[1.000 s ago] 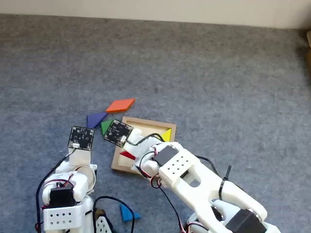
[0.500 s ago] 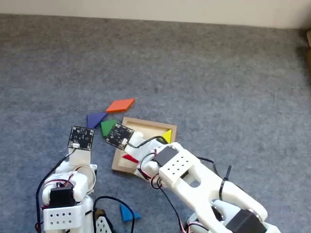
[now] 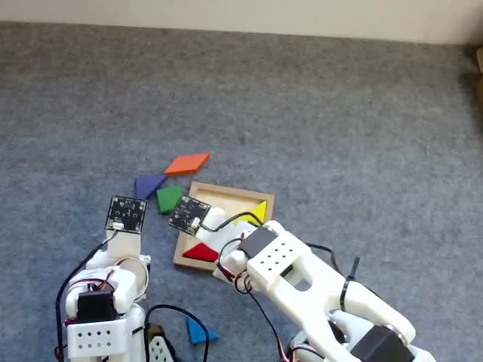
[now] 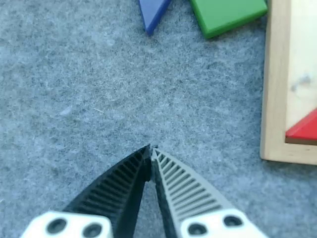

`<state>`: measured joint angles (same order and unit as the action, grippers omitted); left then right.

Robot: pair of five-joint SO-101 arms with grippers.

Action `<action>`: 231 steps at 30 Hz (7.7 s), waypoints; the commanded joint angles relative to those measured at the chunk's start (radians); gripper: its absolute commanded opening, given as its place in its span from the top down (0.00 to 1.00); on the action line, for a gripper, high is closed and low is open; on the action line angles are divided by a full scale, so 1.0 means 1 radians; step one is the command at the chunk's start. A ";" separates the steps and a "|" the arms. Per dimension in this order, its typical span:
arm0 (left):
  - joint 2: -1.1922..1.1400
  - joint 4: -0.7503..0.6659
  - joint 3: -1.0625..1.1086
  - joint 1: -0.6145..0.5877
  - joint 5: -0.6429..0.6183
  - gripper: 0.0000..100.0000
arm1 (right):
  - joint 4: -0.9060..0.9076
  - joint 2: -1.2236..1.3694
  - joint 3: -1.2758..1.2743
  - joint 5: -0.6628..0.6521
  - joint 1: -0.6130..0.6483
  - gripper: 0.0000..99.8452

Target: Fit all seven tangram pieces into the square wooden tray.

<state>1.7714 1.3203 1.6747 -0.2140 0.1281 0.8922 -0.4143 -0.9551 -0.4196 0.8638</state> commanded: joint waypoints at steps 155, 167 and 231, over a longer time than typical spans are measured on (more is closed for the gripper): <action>0.053 0.006 0.021 0.012 0.006 0.99 | 0.466 0.177 0.292 0.594 -0.395 0.99; 0.053 0.006 0.021 0.012 0.006 0.99 | 0.579 0.177 0.447 0.595 -0.390 0.99; 0.053 0.006 0.021 0.012 0.006 0.99 | 0.015 0.587 0.642 0.839 -0.064 1.00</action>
<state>1.7714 1.3203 1.6747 -0.2140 0.1281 0.8539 0.2087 -0.3537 0.4442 0.7795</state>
